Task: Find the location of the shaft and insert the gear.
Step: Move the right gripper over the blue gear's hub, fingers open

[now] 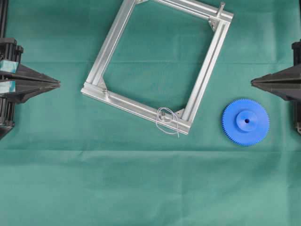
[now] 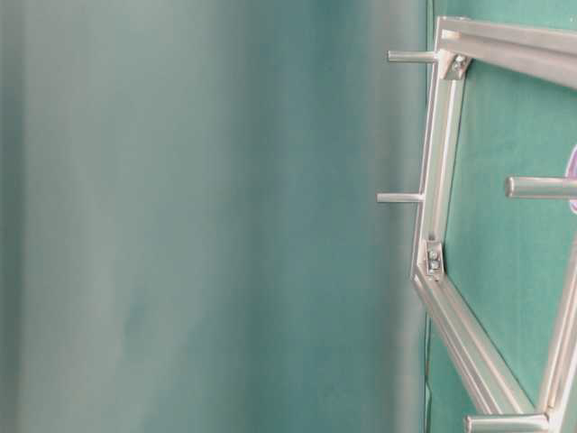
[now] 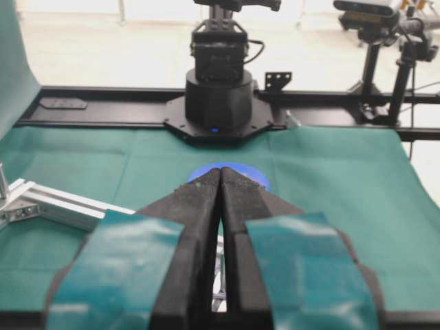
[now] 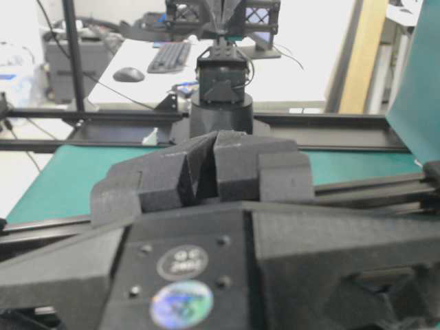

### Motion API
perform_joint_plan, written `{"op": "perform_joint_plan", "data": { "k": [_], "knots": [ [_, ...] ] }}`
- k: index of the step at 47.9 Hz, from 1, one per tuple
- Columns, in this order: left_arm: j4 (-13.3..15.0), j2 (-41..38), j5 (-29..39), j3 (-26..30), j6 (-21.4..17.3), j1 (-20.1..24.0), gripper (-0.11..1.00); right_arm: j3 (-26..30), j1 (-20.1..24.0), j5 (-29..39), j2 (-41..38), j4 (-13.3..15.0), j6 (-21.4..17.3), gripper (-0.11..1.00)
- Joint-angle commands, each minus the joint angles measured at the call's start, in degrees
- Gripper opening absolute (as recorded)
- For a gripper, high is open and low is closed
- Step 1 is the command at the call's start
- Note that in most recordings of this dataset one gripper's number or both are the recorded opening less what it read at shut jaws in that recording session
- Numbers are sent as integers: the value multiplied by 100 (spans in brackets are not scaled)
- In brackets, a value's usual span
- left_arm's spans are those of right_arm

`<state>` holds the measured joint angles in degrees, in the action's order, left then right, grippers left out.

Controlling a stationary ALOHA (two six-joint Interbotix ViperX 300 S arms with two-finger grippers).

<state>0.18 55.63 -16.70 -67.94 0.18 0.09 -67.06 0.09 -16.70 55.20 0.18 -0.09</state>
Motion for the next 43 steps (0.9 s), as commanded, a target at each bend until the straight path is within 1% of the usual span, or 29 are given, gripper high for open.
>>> {"op": "perform_joint_plan", "data": {
  "k": [1, 4, 6, 11, 16, 18, 21, 28, 32, 33, 35, 40, 43],
  "knots": [
    [79, -53, 97, 211, -44, 9, 1, 88, 9, 26, -62, -35, -35, 0],
    [88, -62, 185, 246, -35, 9, 1, 132, 0, 202, -70, -35, -53, 2],
    [88, -62, 211, 255, -26, 9, 1, 185, 0, 396, -62, -26, -70, 1],
    [88, -62, 229, 255, -26, 9, 1, 281, 0, 694, -62, -35, -141, 1],
    [88, -62, 229, 255, -35, 9, 1, 316, 0, 879, -26, -26, -185, 6],
    [88, -62, 237, 255, -35, 9, 1, 334, 9, 914, -9, -35, -193, 11],
    [88, -62, 272, 246, -35, 18, 1, 343, 0, 984, 18, -35, -193, 25],
    [88, -62, 316, 255, -35, 9, 1, 378, -9, 1213, 44, -35, -211, 69],
    [88, -53, 325, 255, -35, 9, 1, 413, -9, 1266, 44, -26, -211, 88],
    [88, -62, 334, 255, -35, 9, 1, 422, -9, 1274, 44, -26, -211, 91],
    [88, -53, 352, 255, -35, 9, 1, 439, -9, 1274, 53, -35, -211, 92],
    [88, -53, 378, 255, -35, 9, 1, 501, -9, 1354, 53, -44, -211, 91],
    [88, -53, 404, 255, -35, 9, 1, 536, -9, 1573, 62, -44, -220, 91]
  ]
}}
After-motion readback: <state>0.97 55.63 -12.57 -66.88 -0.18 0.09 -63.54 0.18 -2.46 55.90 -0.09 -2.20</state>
